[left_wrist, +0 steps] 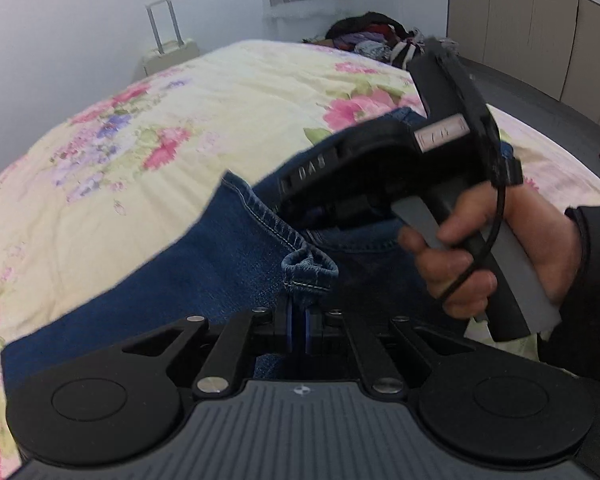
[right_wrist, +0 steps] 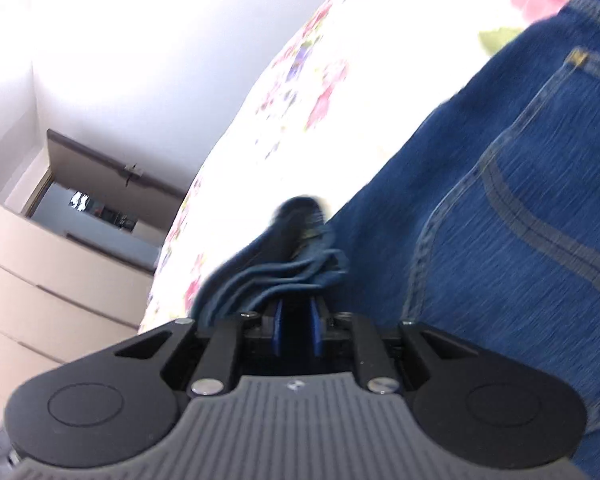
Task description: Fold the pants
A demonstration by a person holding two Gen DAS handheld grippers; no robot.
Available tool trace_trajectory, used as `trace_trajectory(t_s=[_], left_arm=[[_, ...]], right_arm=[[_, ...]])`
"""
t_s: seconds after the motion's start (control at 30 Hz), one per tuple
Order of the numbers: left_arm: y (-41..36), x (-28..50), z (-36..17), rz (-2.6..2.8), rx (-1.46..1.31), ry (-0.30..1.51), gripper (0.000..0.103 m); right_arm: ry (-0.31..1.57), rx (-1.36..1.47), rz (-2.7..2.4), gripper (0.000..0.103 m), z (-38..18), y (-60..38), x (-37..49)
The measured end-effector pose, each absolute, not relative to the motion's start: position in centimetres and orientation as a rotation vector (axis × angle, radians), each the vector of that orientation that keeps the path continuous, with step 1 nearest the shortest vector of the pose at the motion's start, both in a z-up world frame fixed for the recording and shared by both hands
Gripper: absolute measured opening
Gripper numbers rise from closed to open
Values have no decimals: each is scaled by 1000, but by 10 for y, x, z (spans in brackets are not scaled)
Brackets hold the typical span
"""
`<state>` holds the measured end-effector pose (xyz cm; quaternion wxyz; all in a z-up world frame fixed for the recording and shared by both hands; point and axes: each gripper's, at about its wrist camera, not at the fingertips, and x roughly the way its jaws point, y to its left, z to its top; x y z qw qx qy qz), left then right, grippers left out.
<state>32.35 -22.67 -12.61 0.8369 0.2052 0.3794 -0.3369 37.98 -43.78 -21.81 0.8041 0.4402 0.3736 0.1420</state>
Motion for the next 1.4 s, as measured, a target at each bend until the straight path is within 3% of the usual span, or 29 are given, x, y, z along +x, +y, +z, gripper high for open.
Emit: trace_trajectory(t_s=[0.1,0.2,0.27,0.3,0.4,0.57,0.87,0.97,1.03,1.13,1.4], left_arm=[[-232,331,-154,-718,397,891,7],[-227,340,-168,-720,292,971,16],[-221,342,-167,-723,236,985,22],[-217,342,-166,-734,207,994,27],[-207,343,-159,-777,124,1023,40],[-192,338,-142,-798,91,992,45],[-144,350,-123,-570,86,880,46],[-122,353,-120,-498,68,849,46],[-105,354,-117,-449,53,831,46],[-80,352,-110,-358,23,804,46],[-19,334,-83,-99,-53,699,46]], right_arm=[[802,929,276,10,-219,-446,376],[832,926,222,10,-221,-464,364],[837,947,192,20,-219,-474,354],[834,961,184,30,-217,-478,350],[817,964,195,35,-209,-479,337],[881,980,278,37,-213,-463,354],[984,895,271,39,-236,-440,382],[972,881,289,29,-243,-434,388],[963,897,291,12,-248,-433,391],[940,944,305,4,-249,-433,390],[749,767,381,2,-134,-420,386]])
